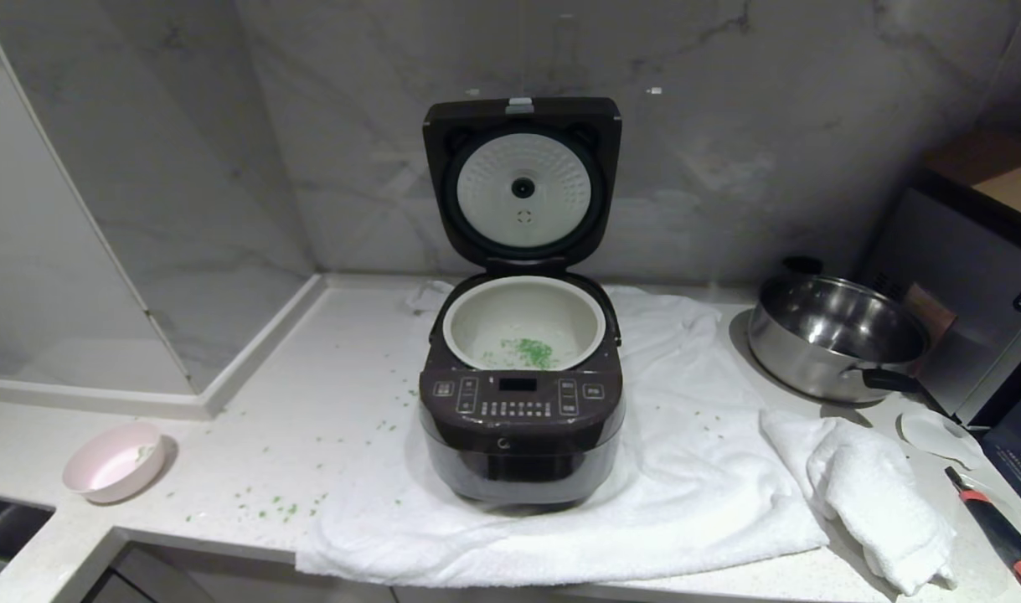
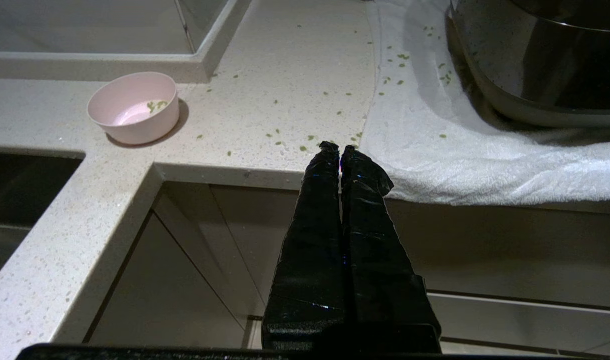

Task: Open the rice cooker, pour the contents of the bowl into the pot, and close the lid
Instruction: Turn on the tap

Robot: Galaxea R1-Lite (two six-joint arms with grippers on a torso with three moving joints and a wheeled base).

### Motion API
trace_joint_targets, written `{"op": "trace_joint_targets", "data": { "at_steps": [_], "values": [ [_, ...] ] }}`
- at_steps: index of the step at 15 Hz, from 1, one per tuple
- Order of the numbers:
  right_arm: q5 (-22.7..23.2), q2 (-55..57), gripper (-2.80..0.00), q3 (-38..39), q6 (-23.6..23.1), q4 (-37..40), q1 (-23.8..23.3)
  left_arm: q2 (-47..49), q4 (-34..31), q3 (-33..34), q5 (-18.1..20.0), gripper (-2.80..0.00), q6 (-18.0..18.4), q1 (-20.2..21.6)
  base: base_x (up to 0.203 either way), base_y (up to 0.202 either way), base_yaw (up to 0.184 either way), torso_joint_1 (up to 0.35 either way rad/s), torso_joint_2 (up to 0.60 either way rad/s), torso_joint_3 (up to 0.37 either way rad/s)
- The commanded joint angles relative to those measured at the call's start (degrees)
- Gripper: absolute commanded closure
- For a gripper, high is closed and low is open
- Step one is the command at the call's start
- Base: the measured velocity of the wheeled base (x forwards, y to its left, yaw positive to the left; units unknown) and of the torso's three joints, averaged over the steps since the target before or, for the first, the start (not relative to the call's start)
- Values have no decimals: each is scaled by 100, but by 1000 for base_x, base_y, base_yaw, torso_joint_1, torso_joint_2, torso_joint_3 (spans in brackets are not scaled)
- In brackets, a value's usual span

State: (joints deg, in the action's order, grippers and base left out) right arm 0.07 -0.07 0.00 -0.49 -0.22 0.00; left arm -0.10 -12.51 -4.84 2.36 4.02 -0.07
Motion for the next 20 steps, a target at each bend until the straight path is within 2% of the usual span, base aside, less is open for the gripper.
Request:
{"op": "trace_joint_targets", "data": {
  "at_steps": [1,4,20],
  "values": [
    [-2,-1,0,9,-4,-8,0,-8,-6,1,1,0,2,4,0,0,0,0,0,0],
    [1,-1,0,9,-4,-4,0,-8,-6,1,1,0,2,5,1,-10,61,4,2,2],
    [0,-1,0,9,-4,-12,0,-8,-6,0,1,0,-7,7,-1,-8,172,3,4,4]
  ]
}}
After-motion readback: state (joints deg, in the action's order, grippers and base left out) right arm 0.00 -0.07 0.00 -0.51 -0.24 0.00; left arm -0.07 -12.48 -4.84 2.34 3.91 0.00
